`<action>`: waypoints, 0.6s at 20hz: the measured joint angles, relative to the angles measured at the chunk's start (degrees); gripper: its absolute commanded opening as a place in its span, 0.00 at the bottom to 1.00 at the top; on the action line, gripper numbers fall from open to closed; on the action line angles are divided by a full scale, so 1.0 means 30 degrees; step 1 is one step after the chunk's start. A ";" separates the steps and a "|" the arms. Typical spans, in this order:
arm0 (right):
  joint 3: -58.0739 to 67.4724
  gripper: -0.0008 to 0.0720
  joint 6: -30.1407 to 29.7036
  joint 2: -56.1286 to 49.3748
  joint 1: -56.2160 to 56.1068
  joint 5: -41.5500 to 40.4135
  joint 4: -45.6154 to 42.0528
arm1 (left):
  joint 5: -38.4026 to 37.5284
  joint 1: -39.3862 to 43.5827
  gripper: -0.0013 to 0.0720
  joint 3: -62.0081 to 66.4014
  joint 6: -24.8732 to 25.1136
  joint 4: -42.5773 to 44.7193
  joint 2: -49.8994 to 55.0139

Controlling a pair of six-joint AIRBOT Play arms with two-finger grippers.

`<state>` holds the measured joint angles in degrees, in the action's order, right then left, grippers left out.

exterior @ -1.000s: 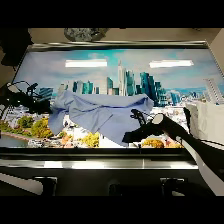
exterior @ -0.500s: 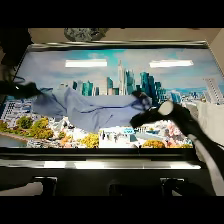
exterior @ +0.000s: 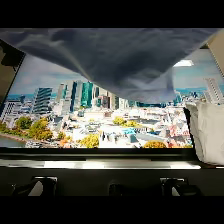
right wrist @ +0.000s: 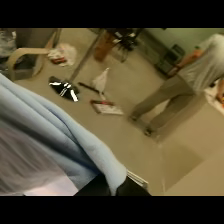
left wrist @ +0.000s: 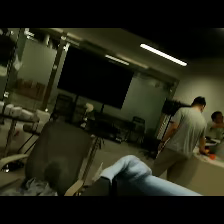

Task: Fold the shirts.

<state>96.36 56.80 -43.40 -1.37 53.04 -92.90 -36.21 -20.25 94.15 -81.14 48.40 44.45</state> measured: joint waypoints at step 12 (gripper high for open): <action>0.1333 0.08 0.0175 -0.0685 0.0372 0.4663 -0.1035 | -0.3067 -0.0124 0.05 0.0328 -0.0954 0.1785 -0.1617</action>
<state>100.36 57.32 -45.45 -0.25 67.02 -96.01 -45.41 -20.62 95.13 -84.01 53.76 39.59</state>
